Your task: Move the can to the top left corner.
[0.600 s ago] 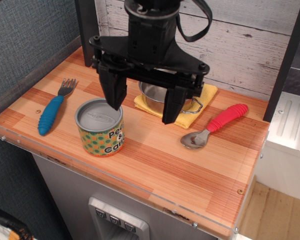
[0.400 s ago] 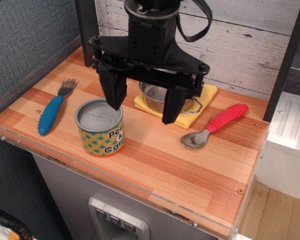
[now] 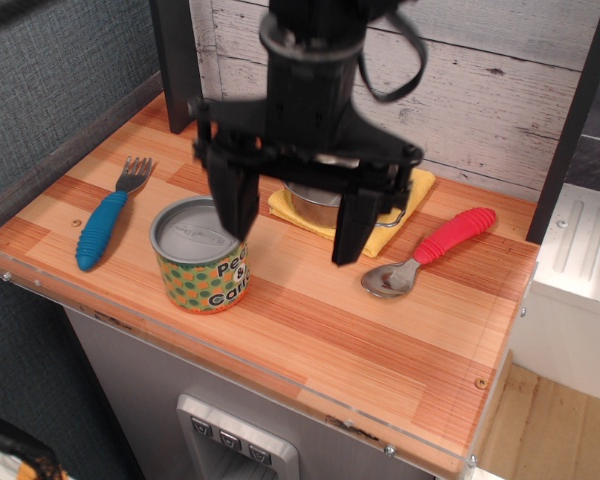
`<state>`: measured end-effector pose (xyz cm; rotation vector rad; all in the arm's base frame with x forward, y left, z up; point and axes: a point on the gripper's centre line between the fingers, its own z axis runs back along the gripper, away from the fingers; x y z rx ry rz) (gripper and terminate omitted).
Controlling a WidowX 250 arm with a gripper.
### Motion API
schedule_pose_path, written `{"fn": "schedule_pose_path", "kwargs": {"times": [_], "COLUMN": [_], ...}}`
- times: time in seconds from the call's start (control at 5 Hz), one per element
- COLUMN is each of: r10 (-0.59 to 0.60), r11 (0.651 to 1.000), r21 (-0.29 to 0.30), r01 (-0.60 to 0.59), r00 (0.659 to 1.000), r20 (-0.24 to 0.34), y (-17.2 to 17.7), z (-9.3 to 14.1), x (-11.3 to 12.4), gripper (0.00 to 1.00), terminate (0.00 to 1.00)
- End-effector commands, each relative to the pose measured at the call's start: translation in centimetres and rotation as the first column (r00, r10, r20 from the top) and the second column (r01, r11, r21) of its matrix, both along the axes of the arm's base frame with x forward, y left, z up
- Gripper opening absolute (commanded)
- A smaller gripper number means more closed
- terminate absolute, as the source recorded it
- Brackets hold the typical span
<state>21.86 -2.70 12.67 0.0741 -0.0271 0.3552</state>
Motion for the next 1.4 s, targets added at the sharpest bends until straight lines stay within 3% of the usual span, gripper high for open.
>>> {"fn": "schedule_pose_path", "kwargs": {"times": [0.0,0.4,0.8,1.2], "r10": [0.142,0.205,0.26,0.279], "r11": [0.99,0.979,0.966,0.96], "r21": [0.005,0.021,0.018,0.022], "r01": [-0.142,-0.204,-0.259,-0.279], "r00": [0.99,0.978,0.965,0.96], "r20": [-0.015,-0.034,-0.031,0.018], "y": [0.4,2.9,5.3,8.5], "z": [-3.2,-6.7,-8.0,-8.7], "x": [0.0,0.4,0.3,1.6], "gripper": [1.0,1.0,1.0,1.0], "terminate": [0.0,0.0,0.0,0.0]}}
